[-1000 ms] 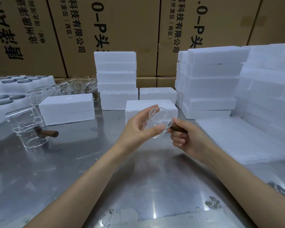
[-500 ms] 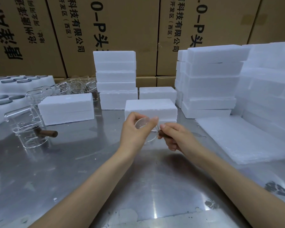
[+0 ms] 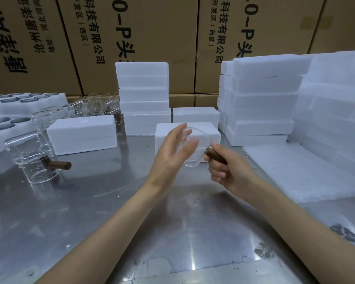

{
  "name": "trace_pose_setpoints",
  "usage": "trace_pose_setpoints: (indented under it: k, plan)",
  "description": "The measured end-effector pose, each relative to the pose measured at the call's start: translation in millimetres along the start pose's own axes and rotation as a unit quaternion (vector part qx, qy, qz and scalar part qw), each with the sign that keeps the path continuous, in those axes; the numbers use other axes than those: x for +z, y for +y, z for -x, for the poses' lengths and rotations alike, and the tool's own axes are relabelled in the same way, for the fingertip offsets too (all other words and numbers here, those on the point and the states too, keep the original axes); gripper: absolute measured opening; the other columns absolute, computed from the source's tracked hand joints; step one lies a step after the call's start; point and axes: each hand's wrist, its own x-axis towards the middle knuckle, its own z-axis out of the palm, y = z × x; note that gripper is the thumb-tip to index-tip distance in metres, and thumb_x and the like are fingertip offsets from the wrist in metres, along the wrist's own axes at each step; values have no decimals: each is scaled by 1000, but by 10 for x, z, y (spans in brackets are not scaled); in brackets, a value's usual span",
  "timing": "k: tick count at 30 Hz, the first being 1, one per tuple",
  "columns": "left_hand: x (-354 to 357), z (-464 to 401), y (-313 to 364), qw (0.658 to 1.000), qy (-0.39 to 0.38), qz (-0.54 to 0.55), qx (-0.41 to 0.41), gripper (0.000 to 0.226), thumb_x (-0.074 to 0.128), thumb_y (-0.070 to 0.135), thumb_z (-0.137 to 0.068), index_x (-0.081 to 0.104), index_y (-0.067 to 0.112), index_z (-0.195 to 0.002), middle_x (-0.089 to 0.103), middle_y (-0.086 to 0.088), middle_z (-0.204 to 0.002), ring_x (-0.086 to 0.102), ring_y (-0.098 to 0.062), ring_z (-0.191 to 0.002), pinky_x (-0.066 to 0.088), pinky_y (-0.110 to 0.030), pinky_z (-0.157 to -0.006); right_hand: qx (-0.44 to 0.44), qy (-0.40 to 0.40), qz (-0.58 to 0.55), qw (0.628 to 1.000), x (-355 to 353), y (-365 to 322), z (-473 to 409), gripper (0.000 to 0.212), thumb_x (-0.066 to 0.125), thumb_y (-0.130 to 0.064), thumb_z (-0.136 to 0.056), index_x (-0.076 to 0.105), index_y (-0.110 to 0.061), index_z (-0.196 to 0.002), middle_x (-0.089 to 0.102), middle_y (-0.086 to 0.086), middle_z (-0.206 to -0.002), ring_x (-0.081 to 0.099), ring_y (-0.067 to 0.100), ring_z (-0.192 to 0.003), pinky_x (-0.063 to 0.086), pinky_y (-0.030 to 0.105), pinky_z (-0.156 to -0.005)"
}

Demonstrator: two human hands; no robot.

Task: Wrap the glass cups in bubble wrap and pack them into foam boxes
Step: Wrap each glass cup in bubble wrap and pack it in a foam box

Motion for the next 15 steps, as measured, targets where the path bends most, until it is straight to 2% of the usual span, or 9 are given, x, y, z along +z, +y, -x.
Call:
trace_pose_setpoints:
  k: [3,5,6,8,10,13,15]
  plan:
    - [-15,37,-9,995,-14,-90,43,80,73,45,-74,37,27,-143,50,14,-137,46,3,-127,36,-10,-101,19,-1,-47,999,-25,-28,12,44,43,-40,-97,56,-16,-63,22,-6,-40,23,7,-35,24,18,-38]
    - [-4,42,-15,990,-7,-126,56,79,80,32,-76,38,26,-144,53,13,-133,51,-2,-124,39,-16,-103,39,-10,-49,998,-44,-46,29,42,42,-42,-97,54,-16,-66,23,-7,-40,24,8,-35,25,18,-38]
    - [4,44,-15,989,6,-135,56,79,80,31,-75,41,25,-143,56,11,-130,56,-5,-119,43,-20,-102,48,-8,-40,998,-48,-50,34,41,41,-42,-98,53,-16,-68,24,-6,-41,26,8,-35,26,17,-38]
    - [19,55,-7,986,39,-152,50,82,79,44,-67,46,26,-140,62,11,-123,62,-4,-107,49,-24,-95,53,17,-6,998,-51,-54,32,43,40,-41,-98,56,-16,-67,28,-4,-43,30,9,-37,30,17,-39]
    - [19,54,-19,982,68,-174,40,83,81,49,-64,50,28,-138,64,14,-114,64,0,-98,52,-20,-87,27,52,68,996,-50,-65,27,43,41,-40,-99,62,-15,-70,35,-2,-45,36,11,-40,32,20,-45]
    - [7,40,-44,974,112,-197,14,78,80,54,-65,55,31,-134,65,18,-107,66,2,-84,55,-21,-78,-61,86,218,970,-51,-83,27,33,44,-37,-98,63,-14,-82,49,-4,-53,44,11,-46,37,22,-49]
    - [-1,28,-50,967,136,-217,1,73,76,65,-64,59,33,-128,66,19,-101,65,3,-74,54,-22,-73,-113,92,287,947,-52,-62,26,26,50,-34,-96,61,-13,-85,50,-5,-58,45,7,-47,39,20,-48]
